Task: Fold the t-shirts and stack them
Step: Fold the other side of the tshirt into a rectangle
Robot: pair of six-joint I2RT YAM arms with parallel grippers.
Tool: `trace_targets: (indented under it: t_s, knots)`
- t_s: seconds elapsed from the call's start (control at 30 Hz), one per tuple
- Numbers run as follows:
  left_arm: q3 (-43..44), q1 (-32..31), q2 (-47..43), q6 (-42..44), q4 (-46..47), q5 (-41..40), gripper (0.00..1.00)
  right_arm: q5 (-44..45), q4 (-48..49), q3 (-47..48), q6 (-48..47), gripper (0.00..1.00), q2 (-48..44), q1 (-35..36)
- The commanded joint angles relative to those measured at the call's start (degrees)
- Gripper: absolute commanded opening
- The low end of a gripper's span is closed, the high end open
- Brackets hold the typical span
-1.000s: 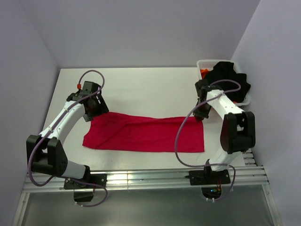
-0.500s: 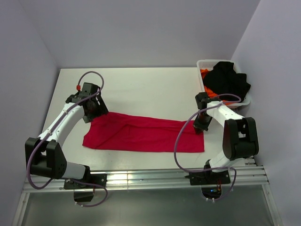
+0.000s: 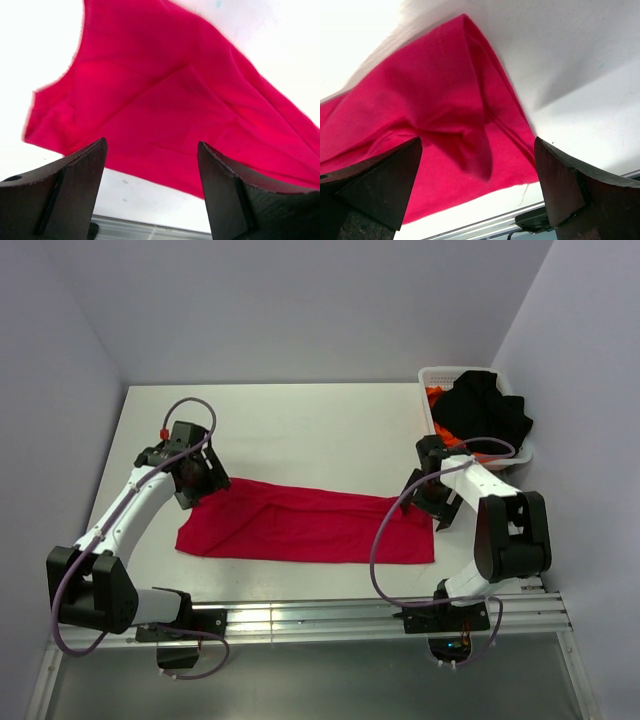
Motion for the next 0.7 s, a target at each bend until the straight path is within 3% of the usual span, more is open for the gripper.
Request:
trace_targets:
  t_s: [0.0, 0.17, 0.37, 0.67]
  knots:
    - [-2.4, 0.1, -1.3, -4.4, -0.1, 6.3, 0.78, 0.0, -0.9, 1.7, 0.9, 1.0, -5.2, -0.4]
    - [-6.9, 0.1, 1.9, -5.8, 7.8, 11.1, 0.75, -1.5, -1.2, 0.4, 0.7, 1.0, -9.6, -0.4]
    - [-2.8, 0.1, 10.2, -2.8, 12.3, 10.5, 0.78, -1.9, -1.8, -2.4, 0.8, 1.0, -14.4, -0.4]
    - [7.5, 0.5, 19.5, 13.8, 14.7, 10.6, 0.85, -2.9, -2.9, -7.1, -0.1, 1.0, -20.9, -0.4]
